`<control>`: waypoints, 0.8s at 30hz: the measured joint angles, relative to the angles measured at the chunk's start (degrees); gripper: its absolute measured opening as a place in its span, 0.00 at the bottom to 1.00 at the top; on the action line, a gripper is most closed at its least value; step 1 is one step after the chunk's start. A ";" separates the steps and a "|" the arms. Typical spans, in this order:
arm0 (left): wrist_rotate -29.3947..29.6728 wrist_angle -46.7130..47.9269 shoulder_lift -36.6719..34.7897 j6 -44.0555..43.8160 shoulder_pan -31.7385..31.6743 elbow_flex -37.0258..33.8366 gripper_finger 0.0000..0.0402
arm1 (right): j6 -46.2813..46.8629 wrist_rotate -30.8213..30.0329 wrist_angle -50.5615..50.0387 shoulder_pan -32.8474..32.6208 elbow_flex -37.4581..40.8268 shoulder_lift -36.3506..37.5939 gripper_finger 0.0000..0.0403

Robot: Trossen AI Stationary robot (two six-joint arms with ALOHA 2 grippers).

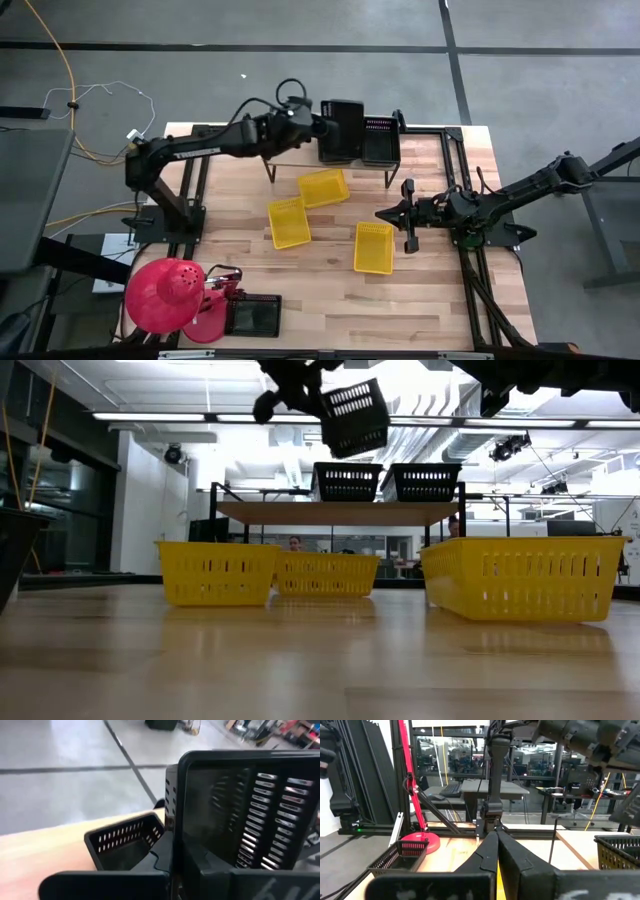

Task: Stack baskets on shelf by color
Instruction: Stack the black bin on the black bin on the shelf

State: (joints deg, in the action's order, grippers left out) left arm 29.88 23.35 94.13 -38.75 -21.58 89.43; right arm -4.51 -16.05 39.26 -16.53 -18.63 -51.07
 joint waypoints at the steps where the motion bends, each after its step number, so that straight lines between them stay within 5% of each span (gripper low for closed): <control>1: -0.45 0.41 0.62 -0.21 -0.11 0.37 0.00 | 0.02 0.00 0.00 0.00 0.00 0.00 0.00; 24: 2.78 9.04 0.69 -5.67 -0.49 0.72 0.01 | 2.80 0.04 -0.87 0.00 0.00 0.00 0.00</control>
State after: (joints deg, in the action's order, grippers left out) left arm 32.67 32.39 94.83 -44.42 -22.08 90.15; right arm -1.72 -16.01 38.39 -16.53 -18.63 -51.07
